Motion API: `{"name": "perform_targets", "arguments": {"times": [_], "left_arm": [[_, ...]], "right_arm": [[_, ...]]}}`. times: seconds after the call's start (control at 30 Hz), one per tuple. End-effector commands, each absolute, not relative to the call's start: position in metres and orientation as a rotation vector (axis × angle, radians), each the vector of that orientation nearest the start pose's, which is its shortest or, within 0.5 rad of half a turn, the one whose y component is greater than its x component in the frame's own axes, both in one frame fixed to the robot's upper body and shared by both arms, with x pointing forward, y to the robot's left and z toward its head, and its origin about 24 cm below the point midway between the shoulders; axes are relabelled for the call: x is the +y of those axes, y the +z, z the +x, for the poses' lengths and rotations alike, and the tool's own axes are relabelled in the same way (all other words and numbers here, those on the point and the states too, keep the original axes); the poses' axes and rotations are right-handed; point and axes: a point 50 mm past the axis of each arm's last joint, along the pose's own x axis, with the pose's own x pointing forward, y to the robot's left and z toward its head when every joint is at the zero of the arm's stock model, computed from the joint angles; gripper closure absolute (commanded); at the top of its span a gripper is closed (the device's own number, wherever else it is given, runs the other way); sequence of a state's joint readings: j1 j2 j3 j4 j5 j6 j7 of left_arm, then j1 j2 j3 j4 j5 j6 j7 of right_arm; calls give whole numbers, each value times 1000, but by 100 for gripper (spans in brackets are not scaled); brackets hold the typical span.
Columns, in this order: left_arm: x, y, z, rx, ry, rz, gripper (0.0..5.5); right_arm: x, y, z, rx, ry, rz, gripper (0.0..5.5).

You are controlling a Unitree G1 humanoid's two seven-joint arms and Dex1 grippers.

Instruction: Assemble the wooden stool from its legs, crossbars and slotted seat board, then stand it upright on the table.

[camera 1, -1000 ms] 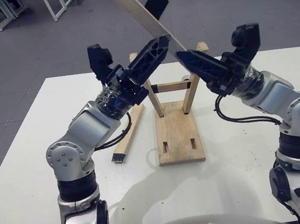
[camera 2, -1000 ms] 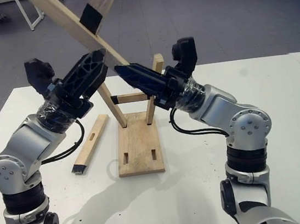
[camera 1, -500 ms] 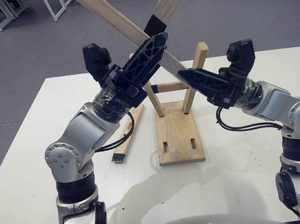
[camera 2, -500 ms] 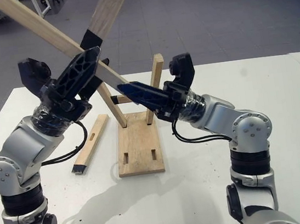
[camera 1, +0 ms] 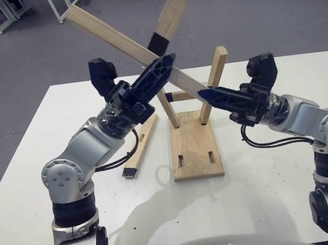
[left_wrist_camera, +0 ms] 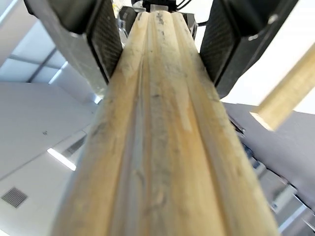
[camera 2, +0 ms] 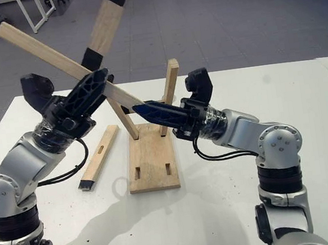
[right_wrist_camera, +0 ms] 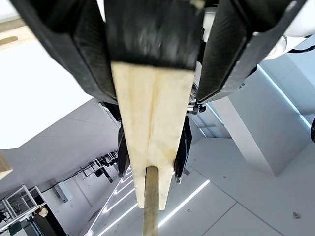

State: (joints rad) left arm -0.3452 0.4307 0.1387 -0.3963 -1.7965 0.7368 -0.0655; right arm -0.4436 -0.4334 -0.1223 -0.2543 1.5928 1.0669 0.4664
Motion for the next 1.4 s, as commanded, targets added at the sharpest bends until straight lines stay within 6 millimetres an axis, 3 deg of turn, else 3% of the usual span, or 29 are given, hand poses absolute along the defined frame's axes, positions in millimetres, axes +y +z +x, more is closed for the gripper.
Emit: {"name": "perform_targets", "arguments": {"times": [0.03,0.13,0.27,0.47,0.67,0.87,1.03,1.4], "left_arm": [[158,209,250,13,-969,-913,345],[178,209,249,0,-949,-782,345],[196,185,239,53,-1068,-515,345],[179,136,255,131,-1272,-257,345],[171,107,263,169,-1380,-157,345],[172,102,269,165,-1386,-135,345],[172,98,270,193,-1413,-95,345],[173,98,279,219,-1451,-44,345]], "right_arm": [[-129,193,244,237,1425,765,213],[-152,181,243,275,1348,727,212],[-178,144,238,393,1192,592,212],[-171,106,243,518,1125,268,212],[-168,94,238,552,1153,187,212],[-155,77,228,607,1192,98,212],[-149,74,226,598,1229,27,212],[-164,40,229,764,1219,-208,212]]}}
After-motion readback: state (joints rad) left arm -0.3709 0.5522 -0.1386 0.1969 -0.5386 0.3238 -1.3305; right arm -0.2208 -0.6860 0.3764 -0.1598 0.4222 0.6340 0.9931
